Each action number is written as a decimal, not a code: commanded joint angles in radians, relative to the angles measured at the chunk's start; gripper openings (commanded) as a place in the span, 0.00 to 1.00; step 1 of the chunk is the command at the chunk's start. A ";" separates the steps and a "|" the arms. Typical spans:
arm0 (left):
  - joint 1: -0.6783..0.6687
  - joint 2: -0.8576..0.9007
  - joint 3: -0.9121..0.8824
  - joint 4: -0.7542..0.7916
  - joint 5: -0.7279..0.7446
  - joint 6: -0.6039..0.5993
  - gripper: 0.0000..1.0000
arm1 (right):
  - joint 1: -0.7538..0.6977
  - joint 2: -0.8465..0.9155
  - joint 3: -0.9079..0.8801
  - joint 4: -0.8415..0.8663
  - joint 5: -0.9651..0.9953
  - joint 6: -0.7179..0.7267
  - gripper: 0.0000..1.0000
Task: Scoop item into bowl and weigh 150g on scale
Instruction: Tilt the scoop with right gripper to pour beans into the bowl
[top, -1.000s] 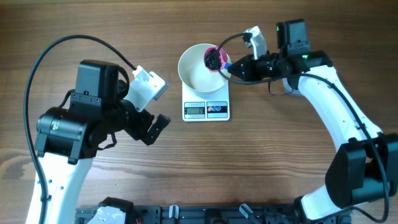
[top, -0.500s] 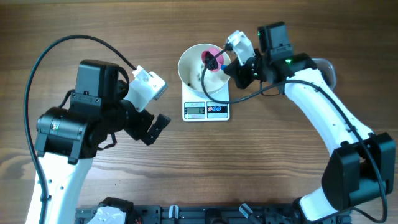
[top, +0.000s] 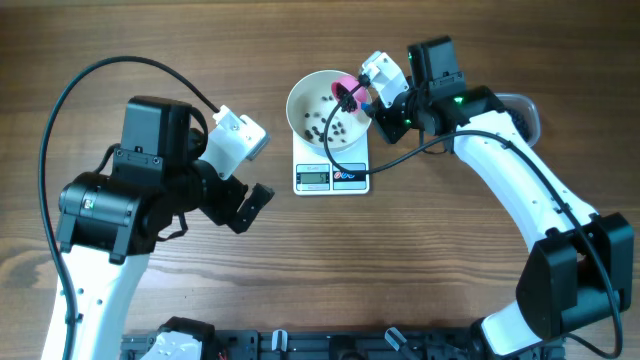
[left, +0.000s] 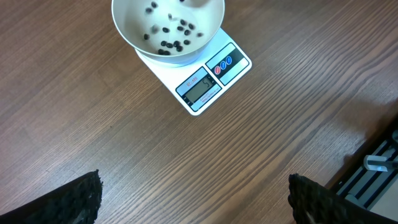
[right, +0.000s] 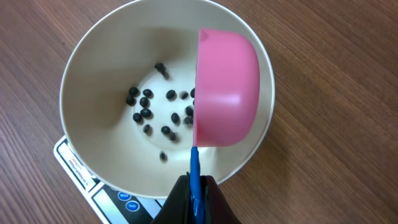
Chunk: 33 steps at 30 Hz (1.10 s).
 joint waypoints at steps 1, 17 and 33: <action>-0.001 0.006 0.018 0.003 0.001 -0.006 1.00 | 0.004 -0.026 0.001 0.005 0.027 -0.045 0.04; -0.001 0.006 0.018 0.004 0.002 -0.006 1.00 | 0.004 -0.026 0.001 0.042 0.124 -0.195 0.04; -0.001 0.006 0.018 0.004 0.001 -0.006 1.00 | 0.035 -0.069 0.001 0.071 0.123 -0.232 0.05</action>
